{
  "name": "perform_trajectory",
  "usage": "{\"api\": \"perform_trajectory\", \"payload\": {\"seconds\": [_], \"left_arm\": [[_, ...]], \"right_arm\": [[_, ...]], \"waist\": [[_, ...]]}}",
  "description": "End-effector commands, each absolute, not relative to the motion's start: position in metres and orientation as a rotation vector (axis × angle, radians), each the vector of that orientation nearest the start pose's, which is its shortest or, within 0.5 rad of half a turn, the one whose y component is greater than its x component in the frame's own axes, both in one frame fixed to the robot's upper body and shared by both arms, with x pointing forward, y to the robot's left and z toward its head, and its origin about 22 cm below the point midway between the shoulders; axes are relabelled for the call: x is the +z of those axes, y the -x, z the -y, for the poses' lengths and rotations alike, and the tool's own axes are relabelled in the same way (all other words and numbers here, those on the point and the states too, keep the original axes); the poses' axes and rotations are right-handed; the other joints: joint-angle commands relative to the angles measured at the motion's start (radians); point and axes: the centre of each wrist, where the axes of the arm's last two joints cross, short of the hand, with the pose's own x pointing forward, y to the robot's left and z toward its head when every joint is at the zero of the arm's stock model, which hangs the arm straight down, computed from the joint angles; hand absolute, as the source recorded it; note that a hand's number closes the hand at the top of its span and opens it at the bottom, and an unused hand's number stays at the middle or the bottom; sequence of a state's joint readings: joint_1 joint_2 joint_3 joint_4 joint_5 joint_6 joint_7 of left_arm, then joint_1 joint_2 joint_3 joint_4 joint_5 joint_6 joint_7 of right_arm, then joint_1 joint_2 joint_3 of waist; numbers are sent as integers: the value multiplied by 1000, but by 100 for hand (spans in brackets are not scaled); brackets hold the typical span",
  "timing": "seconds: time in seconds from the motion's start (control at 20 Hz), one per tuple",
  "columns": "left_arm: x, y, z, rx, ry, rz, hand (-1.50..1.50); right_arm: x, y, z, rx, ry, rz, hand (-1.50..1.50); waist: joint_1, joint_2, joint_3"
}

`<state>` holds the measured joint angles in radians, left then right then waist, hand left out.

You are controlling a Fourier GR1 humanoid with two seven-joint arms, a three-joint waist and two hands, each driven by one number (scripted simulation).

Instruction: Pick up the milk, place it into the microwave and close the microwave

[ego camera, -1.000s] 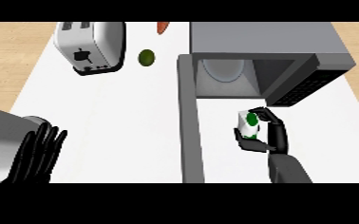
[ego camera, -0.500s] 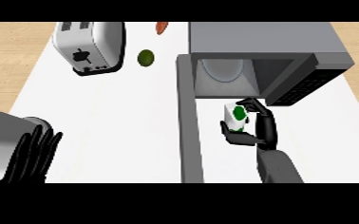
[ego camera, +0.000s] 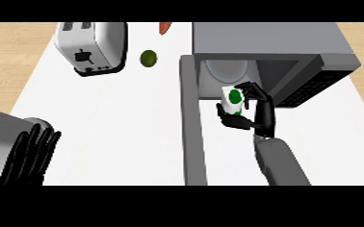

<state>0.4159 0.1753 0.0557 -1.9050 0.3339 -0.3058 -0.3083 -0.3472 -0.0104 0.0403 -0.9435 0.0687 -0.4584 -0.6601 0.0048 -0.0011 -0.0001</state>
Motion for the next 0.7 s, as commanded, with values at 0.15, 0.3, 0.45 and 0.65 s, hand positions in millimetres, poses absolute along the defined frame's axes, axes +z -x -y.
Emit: {"api": "perform_trajectory", "payload": {"seconds": [0.15, 0.3, 0.45, 0.65], "left_arm": [[13, -135, -304, 21, 214, 1860, -150], [10, -141, -303, 17, 220, 1851, -150], [9, -158, -311, 13, 214, 1843, -150], [0, -148, -308, 4, 260, 1860, -150]], "right_arm": [[-49, -343, 175, 147, 464, 1871, 150], [-34, -371, 202, 213, 578, 1843, 150], [-18, -391, 204, 261, 640, 1800, 150], [-23, -400, 201, 285, 743, 1756, 150]], "waist": [[6, 2, 0], [16, 7, 0], [16, 9, 0], [41, 16, 1]]}}
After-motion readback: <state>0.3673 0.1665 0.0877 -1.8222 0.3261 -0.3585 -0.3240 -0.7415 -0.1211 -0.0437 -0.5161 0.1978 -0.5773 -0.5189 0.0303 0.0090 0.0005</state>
